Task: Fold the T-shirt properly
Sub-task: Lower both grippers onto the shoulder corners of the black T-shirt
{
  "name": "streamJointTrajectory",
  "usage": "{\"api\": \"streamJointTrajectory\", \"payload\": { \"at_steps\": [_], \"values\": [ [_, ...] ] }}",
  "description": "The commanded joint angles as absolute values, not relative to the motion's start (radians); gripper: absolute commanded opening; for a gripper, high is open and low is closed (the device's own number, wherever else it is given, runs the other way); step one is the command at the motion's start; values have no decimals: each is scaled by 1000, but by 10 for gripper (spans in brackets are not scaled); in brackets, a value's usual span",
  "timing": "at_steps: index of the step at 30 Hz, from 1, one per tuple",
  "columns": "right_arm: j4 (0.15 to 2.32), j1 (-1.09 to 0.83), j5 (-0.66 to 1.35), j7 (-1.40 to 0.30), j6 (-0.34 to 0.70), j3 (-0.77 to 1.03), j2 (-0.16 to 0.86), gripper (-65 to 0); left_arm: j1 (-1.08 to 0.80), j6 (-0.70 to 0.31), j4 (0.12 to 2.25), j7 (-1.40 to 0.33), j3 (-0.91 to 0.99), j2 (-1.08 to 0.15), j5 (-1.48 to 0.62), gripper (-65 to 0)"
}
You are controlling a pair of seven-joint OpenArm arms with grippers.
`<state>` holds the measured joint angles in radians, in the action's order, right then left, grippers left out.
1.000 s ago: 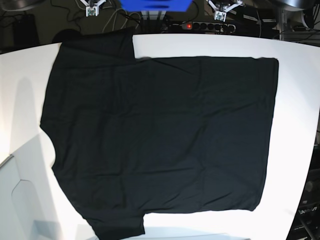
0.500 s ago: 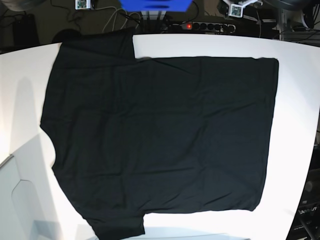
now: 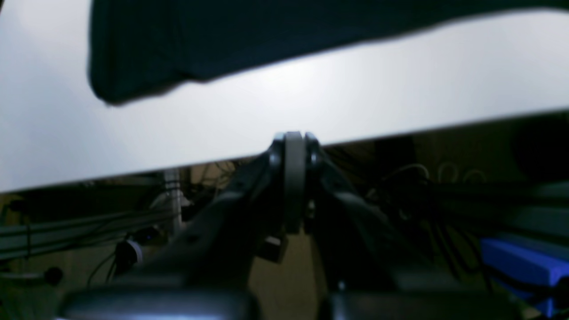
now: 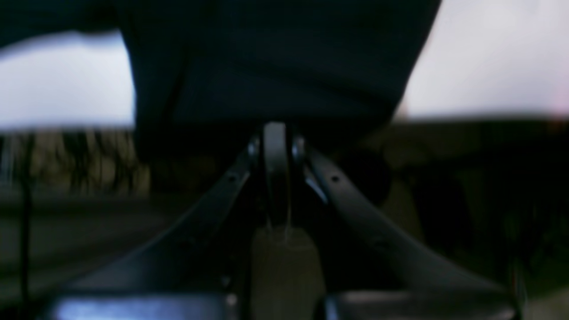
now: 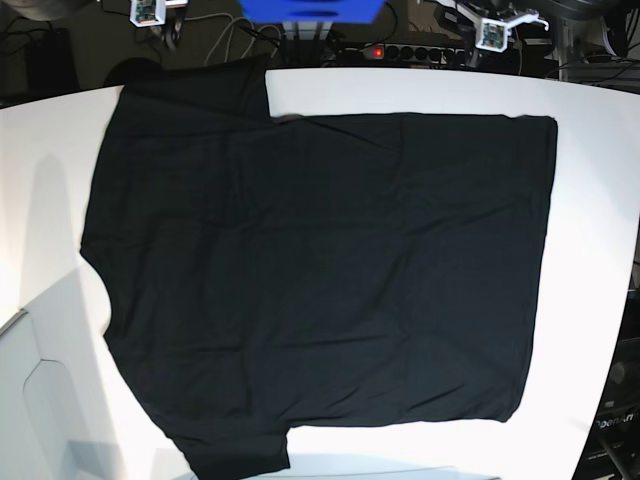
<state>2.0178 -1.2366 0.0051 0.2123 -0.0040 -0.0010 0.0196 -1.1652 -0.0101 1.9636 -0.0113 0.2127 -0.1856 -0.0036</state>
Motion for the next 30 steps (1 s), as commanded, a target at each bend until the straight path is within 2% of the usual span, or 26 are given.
{"api": "streamJointTrajectory", "payload": {
  "at_steps": [1,4,16,19,21,26,30],
  "values": [
    [2031,-1244,5,266,5,2,22,-650,-1167,-5,1977,10,216,-189,-2,-650],
    [2031,-1205,5,326,5,-4,21,-650,-1124,-5,1975,8,240,-186,-2,-650],
    [2031,-997,5,338,5,-73,22,-650,-997,-7,1975,10,243,-186,-7,-649],
    [2031,-955,5,331,5,-90,22,-650,-975,-8,1975,10,271,-196,-93,-643],
    [2031,-934,5,326,4,-104,22,-650,-967,-33,1975,10,306,-197,-179,-616],
    [2031,-905,5,254,4,-125,21,-650,-912,-251,1968,-2,466,-183,-326,-506],
    [2032,-886,5,189,2,-127,19,-629,-881,-323,1966,-2,549,-154,-341,-417]
  ]
}}
